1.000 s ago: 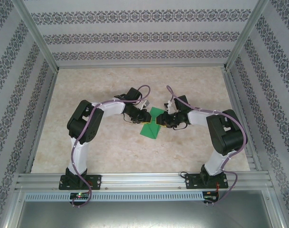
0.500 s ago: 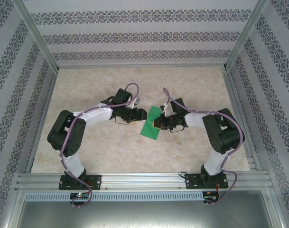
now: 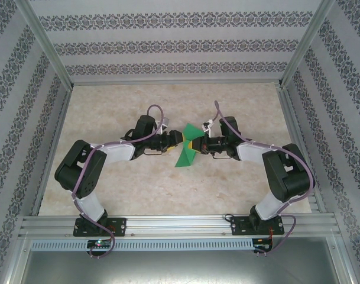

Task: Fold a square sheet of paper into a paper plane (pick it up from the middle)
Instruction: Turn over the paper at the center of the table.

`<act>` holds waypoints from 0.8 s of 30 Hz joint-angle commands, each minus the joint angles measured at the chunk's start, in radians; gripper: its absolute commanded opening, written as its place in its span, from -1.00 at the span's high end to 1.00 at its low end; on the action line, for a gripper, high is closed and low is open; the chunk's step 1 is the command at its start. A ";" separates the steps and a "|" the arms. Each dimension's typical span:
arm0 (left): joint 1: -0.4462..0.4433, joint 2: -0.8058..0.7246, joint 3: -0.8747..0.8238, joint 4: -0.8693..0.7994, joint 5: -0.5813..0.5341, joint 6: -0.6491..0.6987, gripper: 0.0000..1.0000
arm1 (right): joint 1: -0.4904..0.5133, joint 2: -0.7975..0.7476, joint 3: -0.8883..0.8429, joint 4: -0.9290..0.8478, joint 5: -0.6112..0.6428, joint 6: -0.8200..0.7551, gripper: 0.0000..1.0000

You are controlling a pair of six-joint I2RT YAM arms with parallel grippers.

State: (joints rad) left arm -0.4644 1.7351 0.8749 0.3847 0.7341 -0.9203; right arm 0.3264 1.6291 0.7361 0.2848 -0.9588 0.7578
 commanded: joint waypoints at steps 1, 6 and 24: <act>0.009 -0.021 -0.002 0.190 0.047 -0.096 -0.37 | -0.010 -0.035 -0.018 0.099 -0.068 0.064 1.00; 0.009 0.006 0.012 0.272 0.083 -0.166 -0.37 | -0.015 -0.061 -0.020 0.129 -0.084 0.095 1.00; -0.014 0.001 0.080 0.145 0.159 -0.132 -0.18 | -0.032 -0.062 -0.038 0.254 -0.098 0.191 1.00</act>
State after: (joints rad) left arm -0.4713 1.7424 0.9234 0.5560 0.8650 -1.0809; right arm 0.3027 1.5814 0.7090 0.4808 -1.0378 0.9321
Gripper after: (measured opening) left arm 0.599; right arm 0.042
